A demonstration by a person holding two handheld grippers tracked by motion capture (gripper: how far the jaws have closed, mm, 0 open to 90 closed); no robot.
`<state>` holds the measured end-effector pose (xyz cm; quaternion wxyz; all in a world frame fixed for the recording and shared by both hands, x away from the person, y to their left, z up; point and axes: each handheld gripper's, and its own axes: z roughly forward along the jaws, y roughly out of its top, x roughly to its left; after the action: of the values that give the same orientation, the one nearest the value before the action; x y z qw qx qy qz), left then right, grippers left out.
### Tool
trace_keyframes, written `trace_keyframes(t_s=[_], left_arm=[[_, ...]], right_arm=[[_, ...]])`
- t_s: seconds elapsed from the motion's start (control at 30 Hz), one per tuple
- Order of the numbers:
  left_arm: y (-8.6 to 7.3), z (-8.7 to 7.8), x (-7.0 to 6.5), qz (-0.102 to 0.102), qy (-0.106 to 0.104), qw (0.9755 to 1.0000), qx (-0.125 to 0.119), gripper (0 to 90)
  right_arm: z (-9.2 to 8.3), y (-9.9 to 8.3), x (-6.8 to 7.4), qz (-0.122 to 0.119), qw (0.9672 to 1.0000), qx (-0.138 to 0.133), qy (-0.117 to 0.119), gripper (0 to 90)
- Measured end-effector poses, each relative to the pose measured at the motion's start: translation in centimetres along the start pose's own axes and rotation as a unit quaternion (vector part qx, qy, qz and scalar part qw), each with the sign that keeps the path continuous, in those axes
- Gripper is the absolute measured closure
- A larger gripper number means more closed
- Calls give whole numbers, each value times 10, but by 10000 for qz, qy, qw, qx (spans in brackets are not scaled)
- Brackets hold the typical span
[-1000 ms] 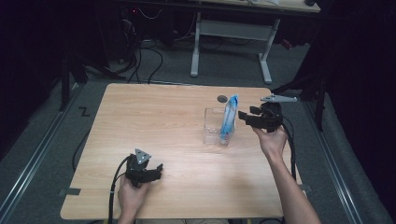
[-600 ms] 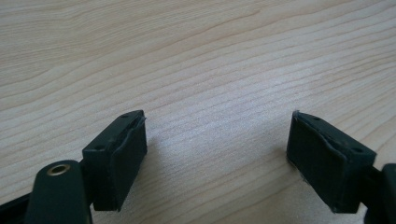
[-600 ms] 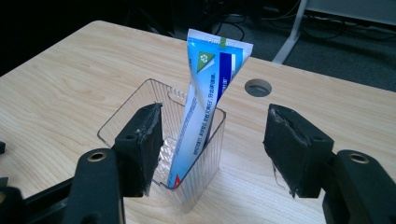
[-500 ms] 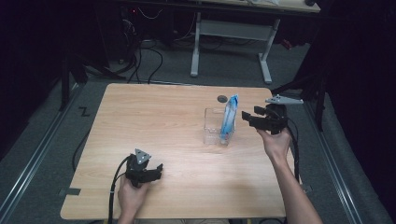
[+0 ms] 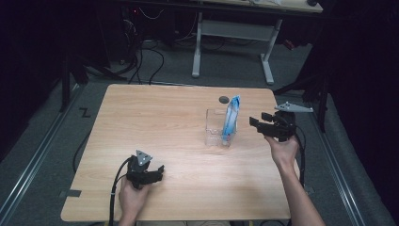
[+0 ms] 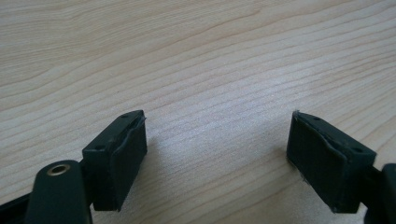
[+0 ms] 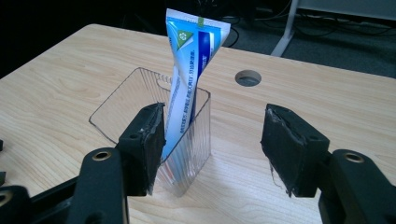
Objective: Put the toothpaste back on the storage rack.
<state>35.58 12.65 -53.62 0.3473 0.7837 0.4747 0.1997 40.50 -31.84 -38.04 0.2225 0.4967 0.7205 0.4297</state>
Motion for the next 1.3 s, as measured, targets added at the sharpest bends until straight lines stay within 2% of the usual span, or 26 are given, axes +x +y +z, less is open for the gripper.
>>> trace_keyframes(t_s=[0.27,0.47,0.57,1.3], left_arm=[[0,0,0,3,2,10000,5,205],[0,0,0,2,3,10000,4,205],[0,0,0,0,10,10000,-3,205],[0,1,0,-11,30,10000,-4,205]], right_arm=[[-7,-6,-4,25,10000,-23,-2,396],[-14,-13,-10,196,9997,-125,-44,396],[-20,-16,-8,73,9996,-141,-226,396],[-29,-38,-7,-78,9991,-35,-415,396]])
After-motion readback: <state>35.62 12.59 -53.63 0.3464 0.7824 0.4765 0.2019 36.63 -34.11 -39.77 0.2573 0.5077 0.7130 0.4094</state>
